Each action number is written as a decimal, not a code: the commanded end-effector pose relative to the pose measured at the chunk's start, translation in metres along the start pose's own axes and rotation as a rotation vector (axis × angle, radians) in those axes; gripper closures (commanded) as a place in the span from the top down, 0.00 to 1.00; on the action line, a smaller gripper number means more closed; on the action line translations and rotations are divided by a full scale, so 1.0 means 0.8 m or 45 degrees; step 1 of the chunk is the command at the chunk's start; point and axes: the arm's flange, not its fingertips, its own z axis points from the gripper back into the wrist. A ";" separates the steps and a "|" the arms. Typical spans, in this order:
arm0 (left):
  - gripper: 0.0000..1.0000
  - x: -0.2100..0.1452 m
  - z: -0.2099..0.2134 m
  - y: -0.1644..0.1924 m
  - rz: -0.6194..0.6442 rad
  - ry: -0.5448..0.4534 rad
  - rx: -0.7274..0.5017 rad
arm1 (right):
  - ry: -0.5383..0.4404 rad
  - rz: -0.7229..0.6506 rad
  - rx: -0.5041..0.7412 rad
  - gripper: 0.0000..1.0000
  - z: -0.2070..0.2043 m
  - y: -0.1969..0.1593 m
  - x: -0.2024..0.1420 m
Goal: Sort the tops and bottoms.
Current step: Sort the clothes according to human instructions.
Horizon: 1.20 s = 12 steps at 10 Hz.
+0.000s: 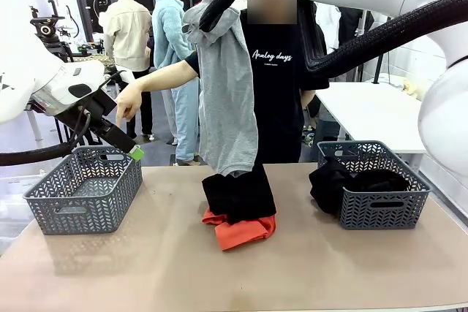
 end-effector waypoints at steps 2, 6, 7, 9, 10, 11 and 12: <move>1.00 0.001 0.001 0.001 0.000 0.006 -0.008 | -0.001 -0.002 0.002 0.00 0.002 -0.001 -0.002; 1.00 0.000 0.000 0.000 0.000 0.000 0.000 | -0.001 -0.002 0.002 0.00 0.002 -0.001 -0.002; 1.00 -0.011 0.024 0.014 -0.019 -0.007 0.048 | -0.001 -0.002 0.002 0.00 0.002 -0.001 -0.002; 1.00 -0.039 0.066 0.051 -0.063 0.035 0.165 | 0.000 0.000 0.000 0.00 0.000 0.000 0.000; 1.00 -0.052 0.080 0.064 -0.042 0.053 0.165 | -0.048 0.032 0.031 0.00 0.004 0.011 0.012; 1.00 -0.061 0.096 0.073 -0.046 0.053 0.171 | -0.096 0.056 0.044 0.00 0.003 0.021 0.029; 1.00 -0.069 0.112 0.075 -0.042 0.053 0.180 | -0.156 0.081 0.078 0.00 0.005 0.038 0.055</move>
